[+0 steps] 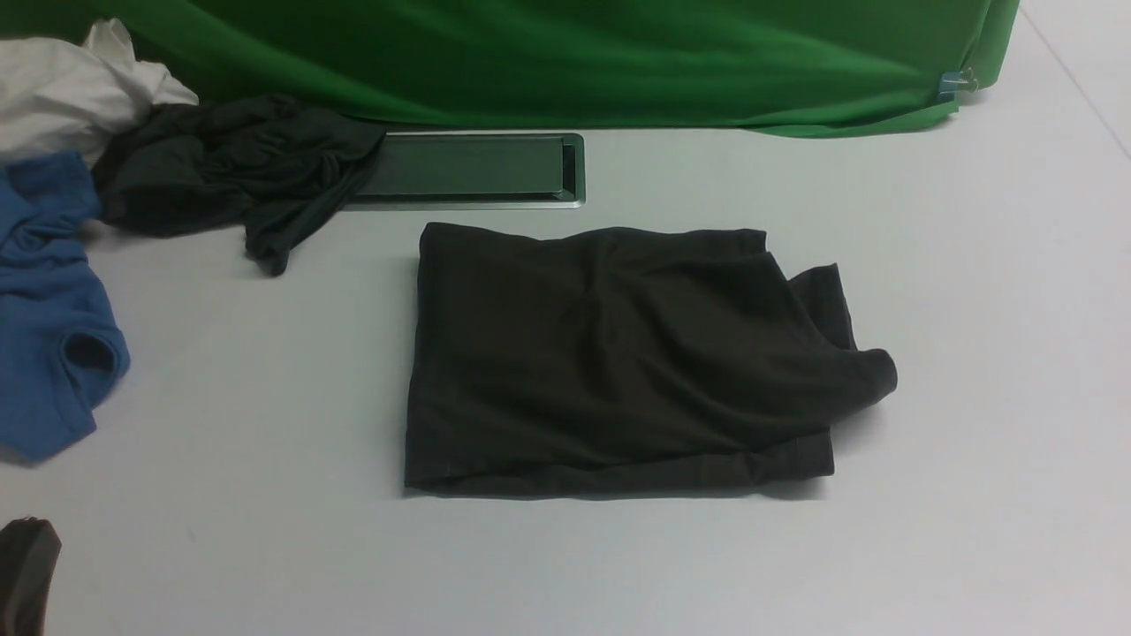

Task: Fold a long-sleeved shirt on a white desktop.

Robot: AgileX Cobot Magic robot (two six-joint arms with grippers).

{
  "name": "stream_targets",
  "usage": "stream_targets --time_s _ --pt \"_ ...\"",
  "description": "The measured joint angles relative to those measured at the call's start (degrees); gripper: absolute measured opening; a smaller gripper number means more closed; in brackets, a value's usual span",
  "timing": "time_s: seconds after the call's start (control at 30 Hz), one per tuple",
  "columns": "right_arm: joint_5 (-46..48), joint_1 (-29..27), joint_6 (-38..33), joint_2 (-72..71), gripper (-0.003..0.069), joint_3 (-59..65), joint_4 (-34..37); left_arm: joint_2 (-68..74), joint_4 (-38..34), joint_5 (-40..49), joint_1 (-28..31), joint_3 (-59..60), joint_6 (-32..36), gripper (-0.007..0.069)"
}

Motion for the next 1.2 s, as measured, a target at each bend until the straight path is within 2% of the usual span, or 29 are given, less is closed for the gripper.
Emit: stream_targets --time_s 0.47,0.53,0.6,0.87,1.13,1.2 --pt "0.0 -0.2 -0.6 -3.9 0.0239 0.0 -0.2 0.0 0.0 0.0 0.0 0.0 0.1 0.0019" --pt "0.1 -1.0 -2.0 -5.1 0.0239 0.0 -1.3 0.0 0.0 0.0 0.0 0.0 0.1 0.0019" --pt "0.2 -3.2 -3.1 -6.4 0.0239 0.8 -5.5 0.0 0.0 0.0 0.0 0.0 0.1 0.002" --pt "1.0 -11.3 2.1 -9.4 0.0239 9.5 -18.1 0.0 0.0 0.0 0.0 0.0 0.2 0.0021" --pt "0.9 -12.7 6.9 -11.1 0.0239 20.7 -19.7 0.0 0.0 0.0 0.0 0.0 0.2 0.0029" --pt "-1.9 -12.7 8.0 -11.2 0.0239 21.6 -19.7 0.0 0.0 0.0 0.0 0.0 0.2 0.0032"
